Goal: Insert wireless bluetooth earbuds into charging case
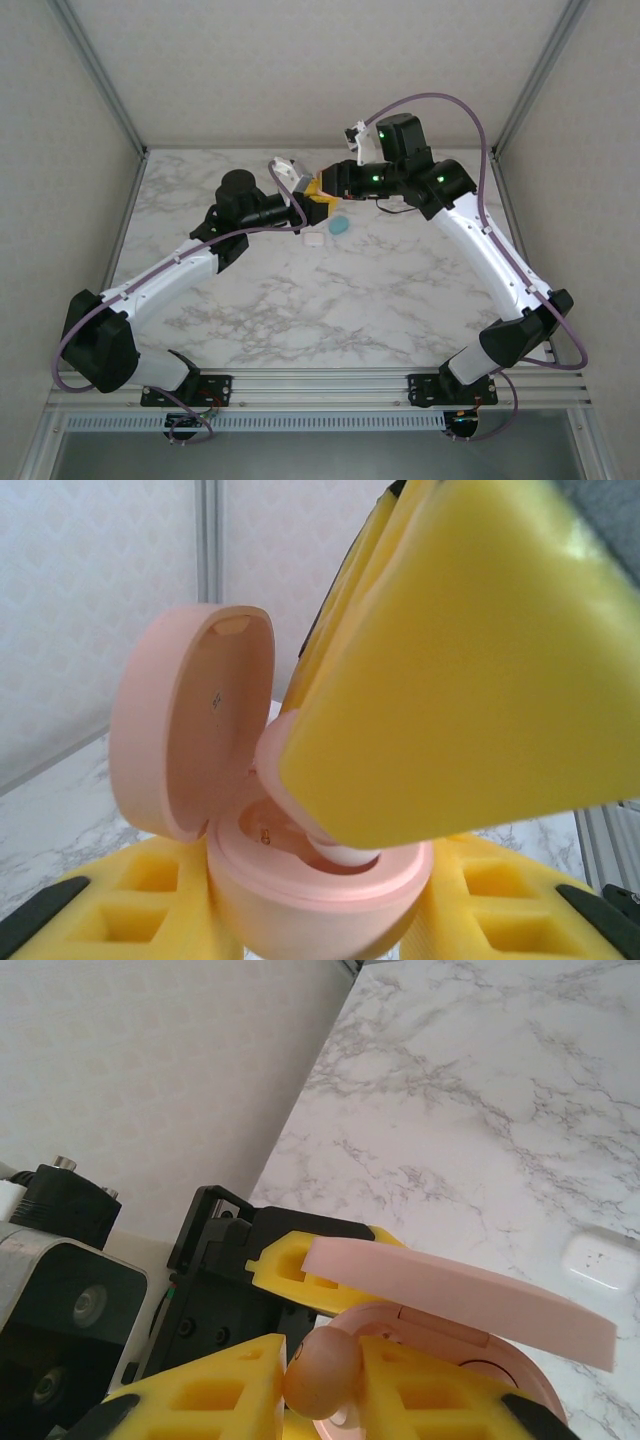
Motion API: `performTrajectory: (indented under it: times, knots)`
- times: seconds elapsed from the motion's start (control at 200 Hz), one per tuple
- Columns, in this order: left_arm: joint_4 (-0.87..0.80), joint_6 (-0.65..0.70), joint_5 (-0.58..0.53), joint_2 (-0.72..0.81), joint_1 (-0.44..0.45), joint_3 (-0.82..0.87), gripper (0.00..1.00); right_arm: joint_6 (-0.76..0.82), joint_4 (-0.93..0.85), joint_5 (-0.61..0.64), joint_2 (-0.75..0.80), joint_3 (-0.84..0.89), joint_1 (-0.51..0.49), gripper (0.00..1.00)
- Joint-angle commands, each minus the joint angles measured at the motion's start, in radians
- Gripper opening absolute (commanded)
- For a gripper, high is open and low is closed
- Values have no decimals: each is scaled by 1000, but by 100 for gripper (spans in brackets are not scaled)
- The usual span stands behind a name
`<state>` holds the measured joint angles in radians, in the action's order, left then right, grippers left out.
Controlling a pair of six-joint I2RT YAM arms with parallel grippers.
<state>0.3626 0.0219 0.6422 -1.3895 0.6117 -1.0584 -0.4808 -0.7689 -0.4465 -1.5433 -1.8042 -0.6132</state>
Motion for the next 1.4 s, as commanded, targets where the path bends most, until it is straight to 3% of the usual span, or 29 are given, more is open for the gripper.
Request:
performTrajectory:
  times: [0.0, 0.641, 1.076, 1.392]
  knots:
    - [98, -13, 29, 24, 11, -9, 7, 39, -23, 53, -29, -25, -19, 25]
    - [69, 6, 13, 39, 11, -10, 6, 31, -99, 122, -32, -88, -19, 32]
    - [61, 16, 1, 37, 11, -15, 6, 65, -156, 99, -31, -120, -19, 25]
    - [64, 15, -1, 40, 11, -15, 6, 93, -176, 99, 21, -128, -19, 30]
